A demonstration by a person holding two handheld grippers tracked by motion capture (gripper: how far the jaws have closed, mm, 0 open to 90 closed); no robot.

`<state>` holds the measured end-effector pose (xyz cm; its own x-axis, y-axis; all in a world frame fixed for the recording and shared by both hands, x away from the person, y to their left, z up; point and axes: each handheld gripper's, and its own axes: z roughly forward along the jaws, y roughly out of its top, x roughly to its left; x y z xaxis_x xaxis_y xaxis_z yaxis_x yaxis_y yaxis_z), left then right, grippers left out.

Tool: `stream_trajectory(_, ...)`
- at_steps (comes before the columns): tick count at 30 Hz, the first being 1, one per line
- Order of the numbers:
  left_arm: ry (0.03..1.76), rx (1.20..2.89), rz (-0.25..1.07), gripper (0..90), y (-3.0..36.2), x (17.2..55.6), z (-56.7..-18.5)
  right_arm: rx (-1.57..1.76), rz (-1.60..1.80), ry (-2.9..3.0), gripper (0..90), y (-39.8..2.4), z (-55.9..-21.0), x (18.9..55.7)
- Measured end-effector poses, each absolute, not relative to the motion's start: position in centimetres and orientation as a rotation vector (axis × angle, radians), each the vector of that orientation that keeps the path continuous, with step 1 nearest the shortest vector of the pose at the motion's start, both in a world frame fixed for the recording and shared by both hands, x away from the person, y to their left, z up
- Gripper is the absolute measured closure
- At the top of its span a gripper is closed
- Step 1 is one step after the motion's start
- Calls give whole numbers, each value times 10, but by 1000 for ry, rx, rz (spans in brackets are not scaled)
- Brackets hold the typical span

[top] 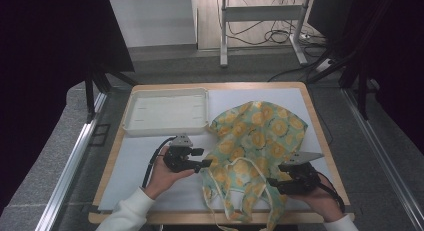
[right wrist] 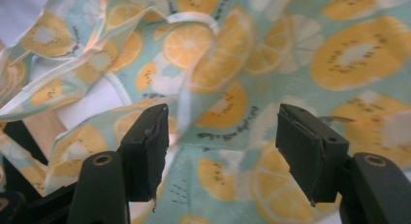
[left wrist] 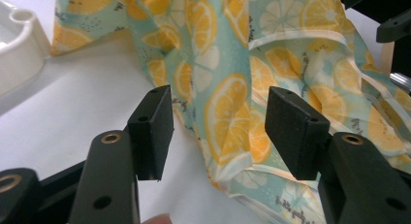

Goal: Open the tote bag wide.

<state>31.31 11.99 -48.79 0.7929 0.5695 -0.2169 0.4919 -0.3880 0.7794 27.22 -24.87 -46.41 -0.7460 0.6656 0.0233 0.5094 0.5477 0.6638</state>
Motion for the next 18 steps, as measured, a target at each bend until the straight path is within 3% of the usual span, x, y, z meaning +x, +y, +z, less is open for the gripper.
stream_trajectory(18,773,2064,89,436,117,308,-490,957,862,2681,352,-234,-494,262)
